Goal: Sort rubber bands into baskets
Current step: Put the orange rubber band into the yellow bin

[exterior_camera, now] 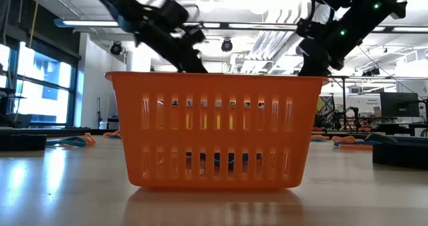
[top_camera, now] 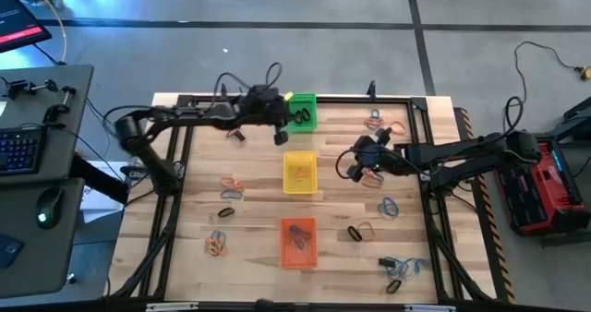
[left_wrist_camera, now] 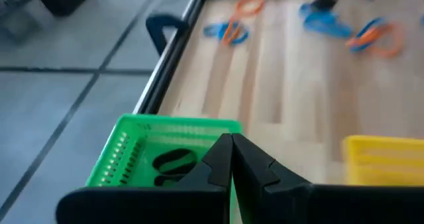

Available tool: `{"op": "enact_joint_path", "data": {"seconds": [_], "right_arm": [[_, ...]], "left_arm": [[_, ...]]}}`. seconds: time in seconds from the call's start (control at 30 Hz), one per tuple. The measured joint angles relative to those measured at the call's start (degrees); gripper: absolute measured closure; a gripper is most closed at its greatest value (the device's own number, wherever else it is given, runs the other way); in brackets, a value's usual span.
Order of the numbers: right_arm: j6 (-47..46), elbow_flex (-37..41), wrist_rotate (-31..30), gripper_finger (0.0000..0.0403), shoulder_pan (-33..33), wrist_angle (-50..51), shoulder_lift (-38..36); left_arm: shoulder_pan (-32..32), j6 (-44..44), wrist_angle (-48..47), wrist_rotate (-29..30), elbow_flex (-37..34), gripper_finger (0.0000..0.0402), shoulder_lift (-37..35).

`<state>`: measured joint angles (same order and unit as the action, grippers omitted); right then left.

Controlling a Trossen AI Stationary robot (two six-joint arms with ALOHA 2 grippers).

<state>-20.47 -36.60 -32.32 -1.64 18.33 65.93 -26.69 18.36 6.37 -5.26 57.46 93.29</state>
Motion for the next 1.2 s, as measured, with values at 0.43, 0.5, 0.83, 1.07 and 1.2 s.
{"op": "enact_joint_path", "data": {"seconds": [0.43, 0.5, 0.83, 1.07, 1.2], "right_arm": [[-9.87, 0.00, -2.08, 0.0402, -10.96, 9.21, 0.00], [-10.58, 0.00, -2.10, 0.0402, -13.24, 10.90, 0.02], [-10.83, 0.00, 1.31, 0.0384, -23.21, 15.53, 6.58], [-13.16, 0.00, 0.88, 0.0288, -30.55, 16.51, 12.41], [-13.59, 0.00, 1.34, 0.0265, -35.40, 17.18, 14.59]], "left_arm": [[8.58, -12.12, 19.69, 0.28, -23.97, 0.0401, -20.94], [9.75, -14.03, 24.52, 0.45, -27.55, 0.0401, -22.17], [13.89, -18.58, 37.52, 0.63, -37.19, 0.0401, -23.22], [16.27, -17.36, 37.54, 0.94, -37.97, 0.0401, -23.20], [17.43, -15.29, 37.53, 1.01, -37.97, 0.0401, -23.20]]}}
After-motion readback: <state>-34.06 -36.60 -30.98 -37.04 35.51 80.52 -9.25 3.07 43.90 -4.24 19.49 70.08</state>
